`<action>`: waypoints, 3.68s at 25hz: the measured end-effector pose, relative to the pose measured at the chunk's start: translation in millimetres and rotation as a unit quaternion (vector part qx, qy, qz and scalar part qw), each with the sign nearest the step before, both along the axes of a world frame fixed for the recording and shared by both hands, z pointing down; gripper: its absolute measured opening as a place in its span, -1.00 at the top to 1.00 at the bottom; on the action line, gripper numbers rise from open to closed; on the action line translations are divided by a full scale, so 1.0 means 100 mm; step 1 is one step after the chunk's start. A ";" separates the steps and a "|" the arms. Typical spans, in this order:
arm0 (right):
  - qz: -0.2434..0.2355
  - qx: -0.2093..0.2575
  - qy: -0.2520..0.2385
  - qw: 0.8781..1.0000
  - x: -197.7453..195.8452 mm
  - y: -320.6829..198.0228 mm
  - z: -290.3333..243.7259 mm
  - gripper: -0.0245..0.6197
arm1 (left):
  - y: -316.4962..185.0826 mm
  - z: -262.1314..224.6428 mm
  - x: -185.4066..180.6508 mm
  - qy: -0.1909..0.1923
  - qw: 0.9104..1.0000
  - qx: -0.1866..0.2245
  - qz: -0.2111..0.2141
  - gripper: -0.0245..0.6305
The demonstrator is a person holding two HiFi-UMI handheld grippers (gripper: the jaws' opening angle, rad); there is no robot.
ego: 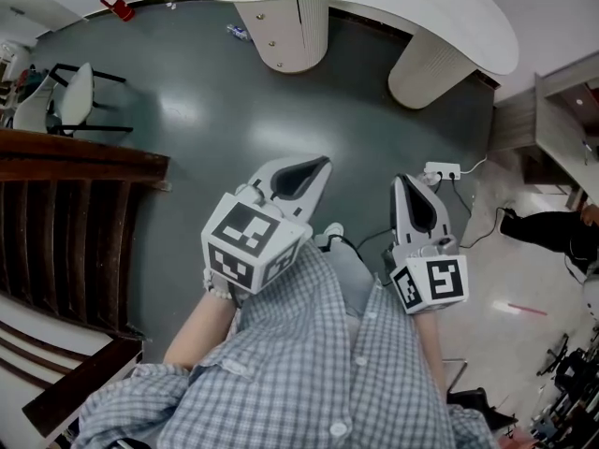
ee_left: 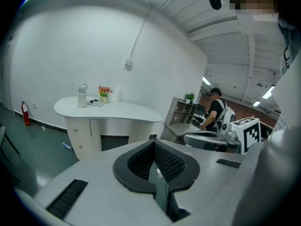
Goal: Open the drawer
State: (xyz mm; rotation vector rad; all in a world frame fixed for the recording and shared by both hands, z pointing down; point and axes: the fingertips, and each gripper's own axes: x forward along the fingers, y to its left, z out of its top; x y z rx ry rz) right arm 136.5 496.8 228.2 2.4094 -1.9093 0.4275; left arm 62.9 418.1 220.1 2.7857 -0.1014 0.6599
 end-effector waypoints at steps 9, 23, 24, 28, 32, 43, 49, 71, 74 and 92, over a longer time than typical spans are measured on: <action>-0.017 0.012 -0.029 0.999 0.19 0.19 0.12 0.89 | 0.20 0.05 0.06 0.001 0.999 0.009 -0.045 0.91; -0.119 0.011 -0.035 0.992 -0.17 -0.46 0.14 0.89 | -0.36 0.05 -0.66 0.005 0.983 0.009 -0.181 0.91; -0.120 0.009 -0.036 0.992 -0.20 -0.51 0.15 0.89 | -0.41 0.05 -0.69 0.005 0.983 0.008 -0.183 0.91; -0.131 0.003 -0.031 0.991 -0.34 -0.77 0.15 0.89 | -0.65 0.07 -0.83 0.005 0.982 0.003 -0.187 0.91; -0.160 -0.010 -0.001 0.987 -0.57 -1.13 0.12 0.89 | -1.01 0.05 -0.98 0.006 0.980 -0.001 -0.197 0.91; -0.215 -0.008 0.001 0.977 -1.02 -2.30 0.10 0.89 | -2.04 0.02 -1.46 0.006 0.969 0.003 -0.246 0.91; -0.218 -0.012 0.006 0.976 -1.28 -2.81 0.09 0.89 | -2.55 0.02 -1.76 0.011 0.967 0.000 -0.254 0.91; -0.210 -0.029 0.028 0.977 -1.59 -3.54 0.13 0.89 | -3.22 0.08 -2.25 0.025 0.963 -0.007 -0.269 0.91; -0.221 -0.031 0.025 0.974 -1.63 -3.66 0.17 0.89 | -3.29 0.09 -2.29 0.023 0.961 -0.009 -0.277 0.91; -0.264 -0.041 0.025 0.963 -1.15 -4.70 0.24 0.89 | -4.18 0.09 -1.72 0.018 0.957 -0.012 -0.288 0.91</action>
